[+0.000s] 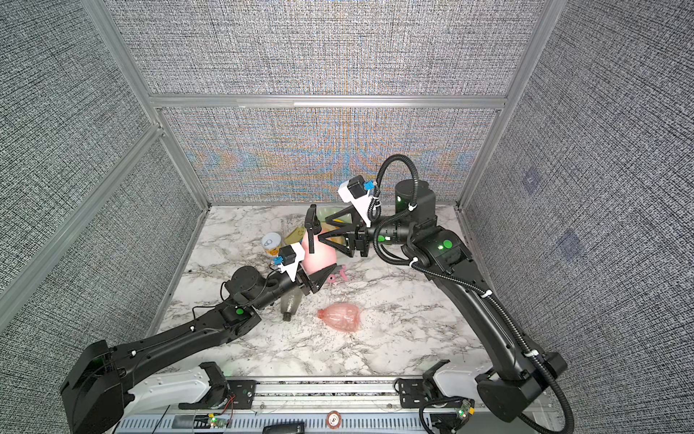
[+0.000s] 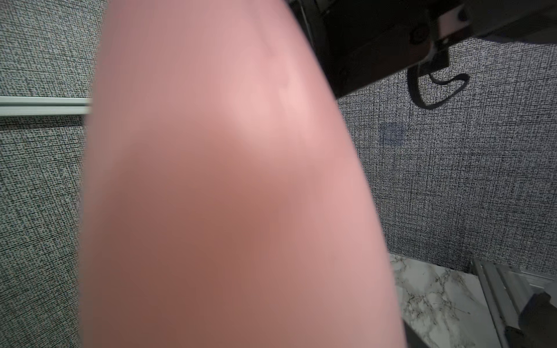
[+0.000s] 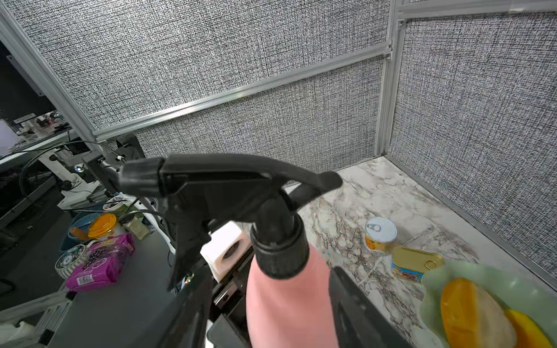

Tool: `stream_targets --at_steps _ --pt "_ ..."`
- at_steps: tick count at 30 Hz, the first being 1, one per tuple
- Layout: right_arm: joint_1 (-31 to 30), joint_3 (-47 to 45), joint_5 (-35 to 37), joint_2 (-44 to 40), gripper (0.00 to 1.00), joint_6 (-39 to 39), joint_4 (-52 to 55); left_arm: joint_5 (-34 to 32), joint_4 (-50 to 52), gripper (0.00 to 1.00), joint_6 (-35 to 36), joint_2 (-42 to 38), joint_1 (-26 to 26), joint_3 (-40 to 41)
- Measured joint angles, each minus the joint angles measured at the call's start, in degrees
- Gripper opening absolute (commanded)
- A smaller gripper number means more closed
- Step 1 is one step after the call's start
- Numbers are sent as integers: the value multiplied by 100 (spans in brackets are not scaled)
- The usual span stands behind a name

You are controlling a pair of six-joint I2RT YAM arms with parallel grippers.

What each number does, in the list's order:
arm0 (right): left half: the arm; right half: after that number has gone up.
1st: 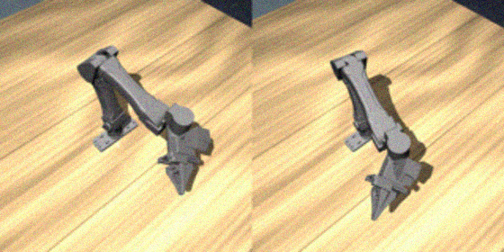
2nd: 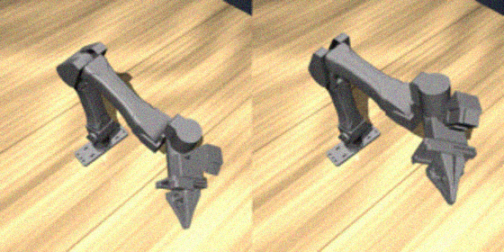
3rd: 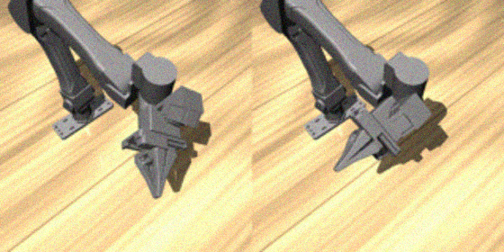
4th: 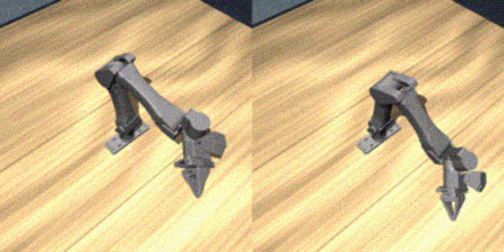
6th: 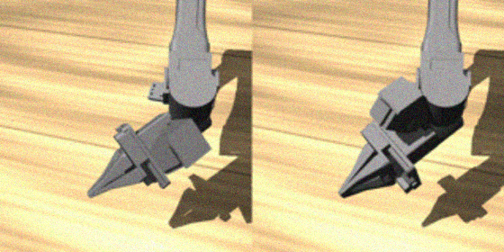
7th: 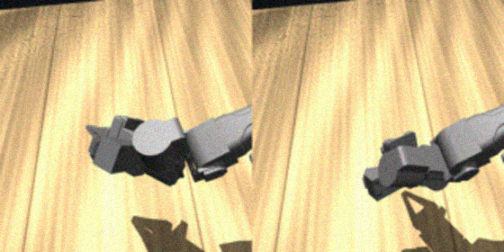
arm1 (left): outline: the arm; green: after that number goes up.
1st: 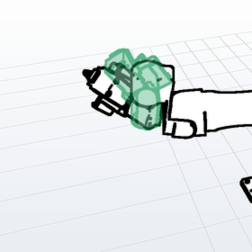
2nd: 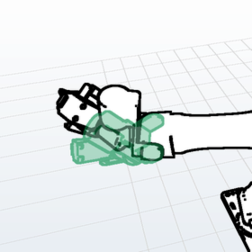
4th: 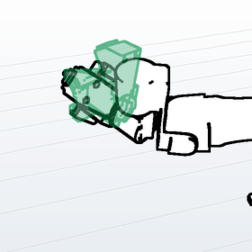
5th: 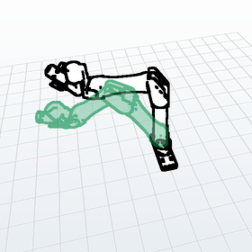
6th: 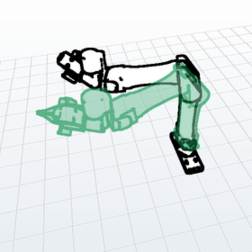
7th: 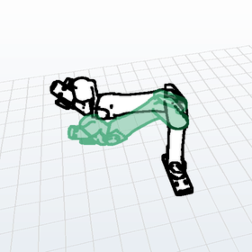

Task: Attach spray nozzles to spray bottles
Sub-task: Screw the spray nozzle on the spray bottle.

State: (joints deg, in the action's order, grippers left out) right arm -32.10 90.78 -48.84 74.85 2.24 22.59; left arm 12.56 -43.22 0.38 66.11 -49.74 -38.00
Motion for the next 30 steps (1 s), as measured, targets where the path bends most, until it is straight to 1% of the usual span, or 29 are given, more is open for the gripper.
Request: stream_targets --at_steps 5,8,10,13,17,21,25,30 --pt "-138 72 35 136 62 -9 -70 107 26 71 -61 9 0 -4" --pt "-162 55 94 164 58 9 -140 120 87 71 -76 9 0 -7" --pt "-162 31 146 173 55 15 -179 149 118 71 -83 9 0 -11" --pt "-170 -9 192 186 46 74 -267 153 125 71 -85 -2 0 -13" --pt "-208 -76 236 201 40 96 -382 153 129 70 -85 -22 0 -13" --pt "-245 -170 323 208 32 83 -557 149 162 70 -160 -24 0 -13" --pt "-313 -297 476 190 26 46 -826 98 175 70 -214 -31 4 -13" --pt "-411 -498 678 96 22 72 -1106 50 225 70 -201 -72 4 -13"
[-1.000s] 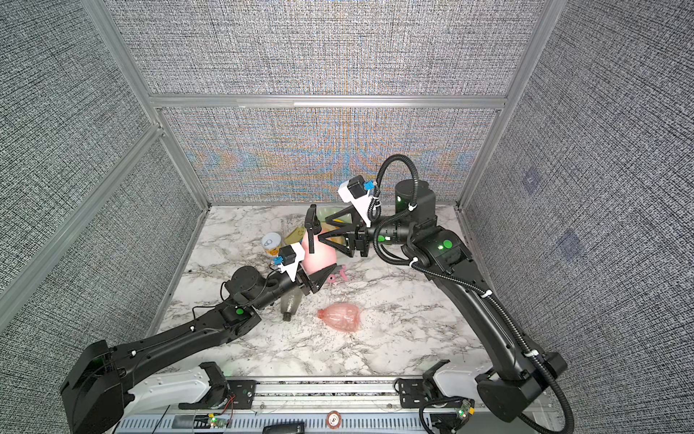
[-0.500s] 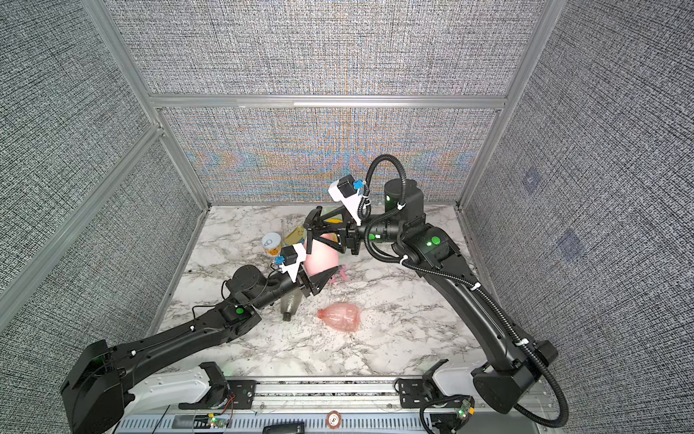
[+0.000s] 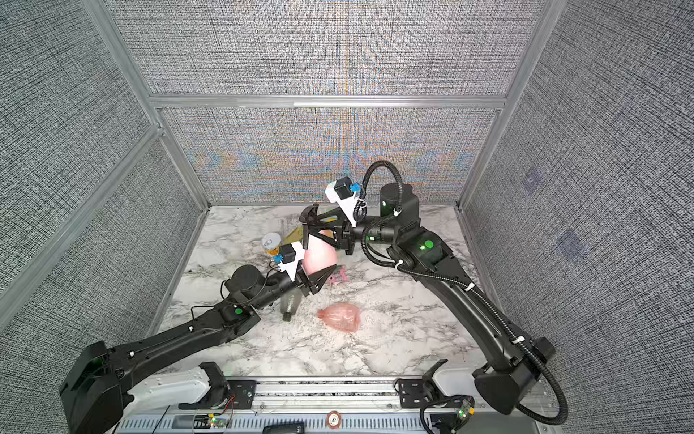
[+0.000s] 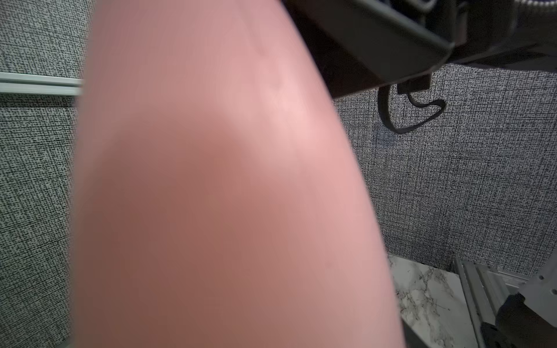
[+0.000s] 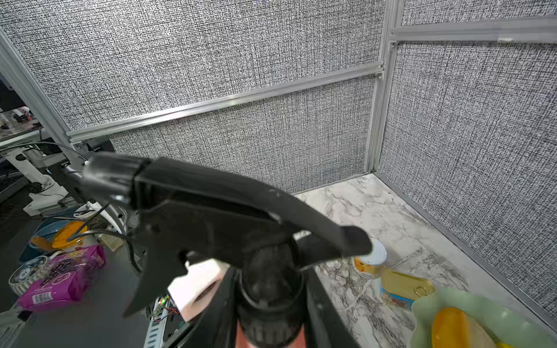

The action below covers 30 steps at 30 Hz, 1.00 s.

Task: Attach spray nozzles to spray bottles
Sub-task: Screw the spray nozzle on the spray bottle.

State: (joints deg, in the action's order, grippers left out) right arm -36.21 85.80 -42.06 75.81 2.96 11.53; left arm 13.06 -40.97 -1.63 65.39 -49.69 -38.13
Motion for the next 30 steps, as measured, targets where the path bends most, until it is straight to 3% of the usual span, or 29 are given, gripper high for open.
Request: stream_targets --at_steps 8,22,30 --pt "-254 -424 1051 -254 11 146 -306 -267 400 70 61 -13 0 -107" --pt "-1480 -737 4424 -313 4 555 -538 -920 758 69 282 -20 7 -105" --pt "-2114 -627 6002 -186 3 623 -533 -1121 719 69 426 -24 0 -83"
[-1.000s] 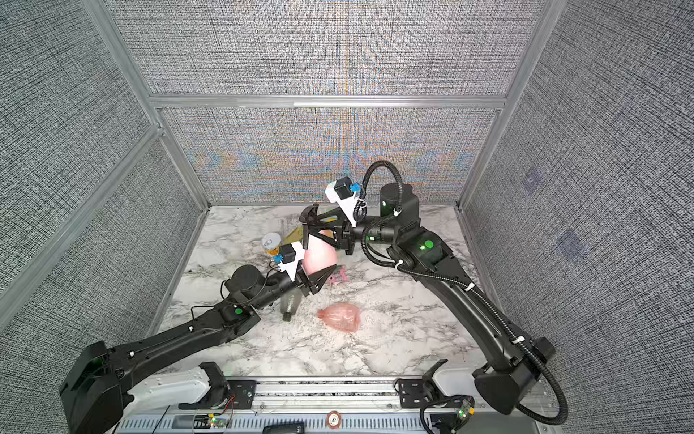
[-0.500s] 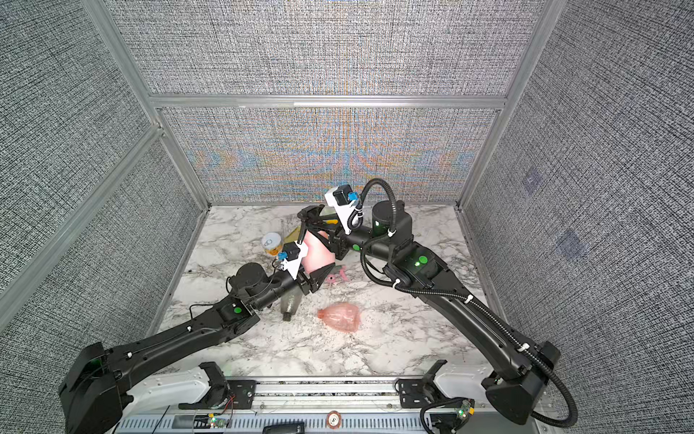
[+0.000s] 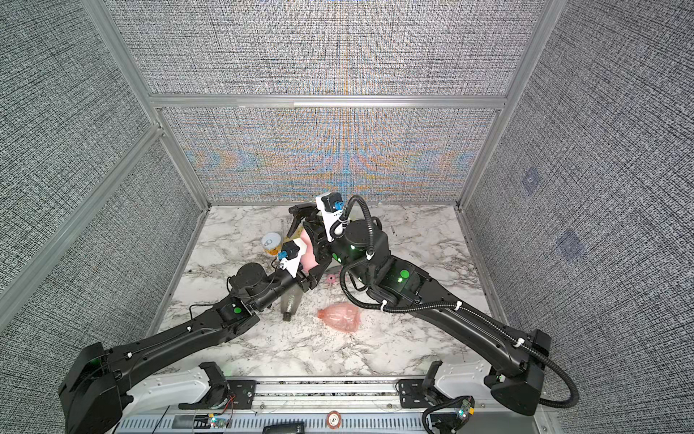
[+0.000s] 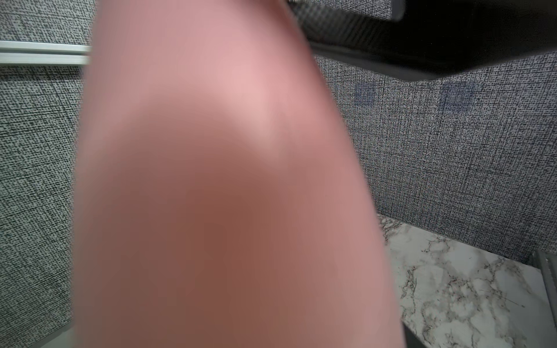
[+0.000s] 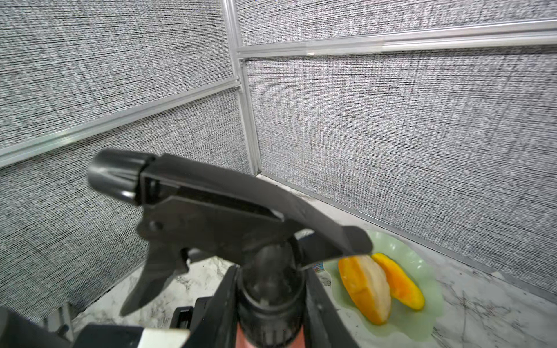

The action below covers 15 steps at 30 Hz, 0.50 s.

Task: Attach spray nozzles to spray bottles
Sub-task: Screw the spray nozzle on the spray bottle.

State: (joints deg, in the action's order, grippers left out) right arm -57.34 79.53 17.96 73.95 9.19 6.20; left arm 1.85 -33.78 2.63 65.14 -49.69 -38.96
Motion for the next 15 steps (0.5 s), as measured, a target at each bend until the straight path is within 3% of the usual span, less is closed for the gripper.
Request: stream_targets --at_steps 5,8,10,15 --pt "-79 -11 315 52 6 122 -2 -173 0 69 144 0 0 52" --pt "-85 -24 385 81 22 197 0 -238 -39 69 210 0 0 118" --pt "-90 -22 350 81 38 227 26 -297 -94 69 251 0 0 175" --pt "-68 37 -236 -166 61 262 402 -275 -483 69 356 0 0 186"
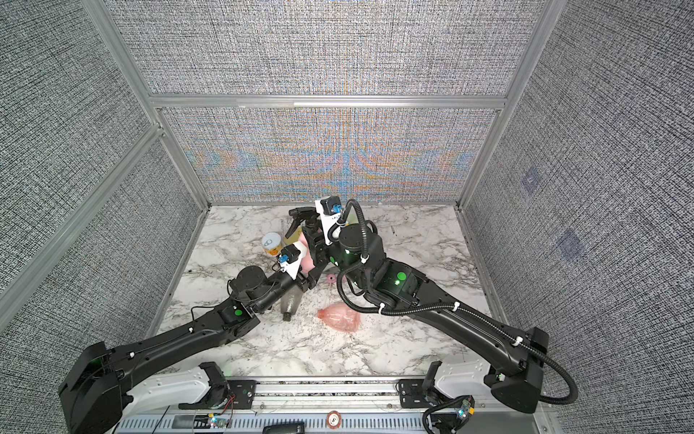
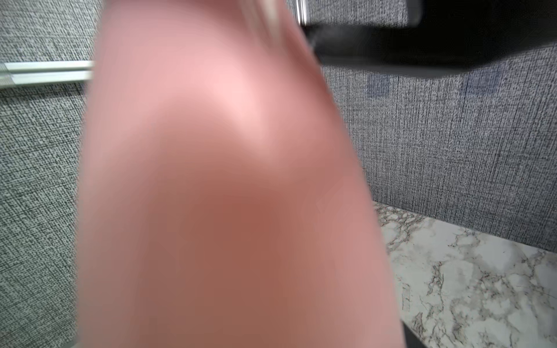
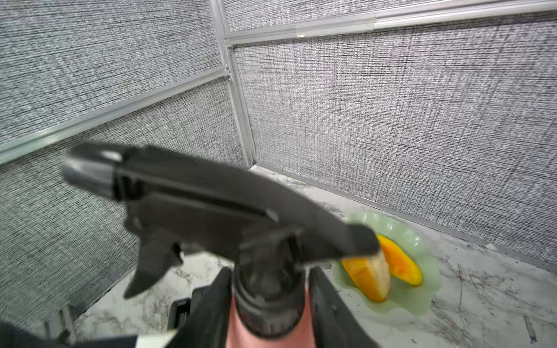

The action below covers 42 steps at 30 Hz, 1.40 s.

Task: Attach spray nozzles to spray bottles
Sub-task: Screw the spray nozzle on the spray bottle.

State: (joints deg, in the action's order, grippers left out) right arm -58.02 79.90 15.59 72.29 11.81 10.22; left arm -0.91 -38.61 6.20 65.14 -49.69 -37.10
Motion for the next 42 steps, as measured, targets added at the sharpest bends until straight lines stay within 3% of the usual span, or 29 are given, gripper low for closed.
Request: stream_targets --at_steps 5,9,11,16,19,23,33,36,42 --pt "44 92 -428 -439 72 -144 363 92 -170 69 4 44 0 0" --pt "332 26 -979 -791 73 -332 654 273 -210 69 -22 42 0 -7" --pt "743 -52 -1532 -929 73 -444 763 428 -205 69 -61 37 0 -28" --pt "2072 -122 -3698 -892 74 -570 890 903 -201 69 -245 33 0 -103" --pt "2345 74 -4754 -621 74 -603 863 1178 -177 69 -358 68 0 -166" --pt "2382 317 -5619 -341 72 -706 822 1394 -92 69 -455 118 0 -208" --pt "2393 570 -6041 46 50 -785 695 1757 2 69 -542 173 0 -280" --pt "2396 525 -6004 52 33 -780 584 1864 -7 69 -557 184 0 -286" --pt "2393 282 -5923 11 17 -817 195 1875 39 69 -728 184 -2 -286"
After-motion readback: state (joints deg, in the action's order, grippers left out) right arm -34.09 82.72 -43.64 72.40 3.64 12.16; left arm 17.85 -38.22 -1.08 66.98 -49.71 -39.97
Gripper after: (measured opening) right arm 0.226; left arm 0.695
